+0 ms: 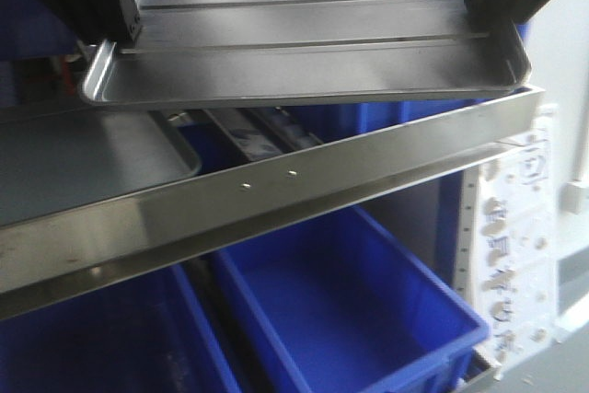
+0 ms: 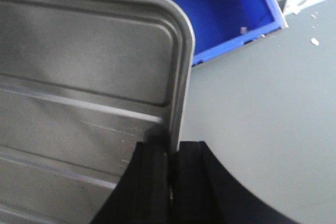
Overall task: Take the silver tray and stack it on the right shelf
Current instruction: 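Move the held tray over the larger grey tray and lower it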
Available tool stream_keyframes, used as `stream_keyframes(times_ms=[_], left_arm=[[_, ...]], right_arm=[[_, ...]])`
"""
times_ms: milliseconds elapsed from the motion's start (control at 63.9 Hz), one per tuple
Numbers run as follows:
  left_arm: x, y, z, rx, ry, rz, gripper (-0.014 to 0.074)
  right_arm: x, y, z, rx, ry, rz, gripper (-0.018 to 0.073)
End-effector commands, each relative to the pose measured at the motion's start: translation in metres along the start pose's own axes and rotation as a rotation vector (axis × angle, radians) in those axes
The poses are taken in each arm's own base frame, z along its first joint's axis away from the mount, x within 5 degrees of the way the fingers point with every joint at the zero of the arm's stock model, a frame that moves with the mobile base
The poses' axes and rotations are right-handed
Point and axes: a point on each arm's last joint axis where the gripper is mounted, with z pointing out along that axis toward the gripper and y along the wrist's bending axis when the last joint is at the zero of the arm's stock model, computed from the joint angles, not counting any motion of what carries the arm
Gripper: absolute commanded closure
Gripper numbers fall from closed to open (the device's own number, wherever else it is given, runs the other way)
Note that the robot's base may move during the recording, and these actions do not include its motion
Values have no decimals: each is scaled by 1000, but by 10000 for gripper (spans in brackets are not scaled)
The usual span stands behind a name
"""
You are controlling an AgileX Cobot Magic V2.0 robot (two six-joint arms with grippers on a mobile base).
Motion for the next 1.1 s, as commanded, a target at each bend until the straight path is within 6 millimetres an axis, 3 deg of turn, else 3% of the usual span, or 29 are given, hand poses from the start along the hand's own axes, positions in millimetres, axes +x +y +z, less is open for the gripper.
stream_keyframes(times_ms=[0,1080], left_arm=[[-10,2,-20,6,-90,17,690],[-10,2,-20,6,-90,17,690]], right_arm=[[-11,-3,-19,0,-93,-38,501],[-11,-3,-19,0,-93,-38,501]])
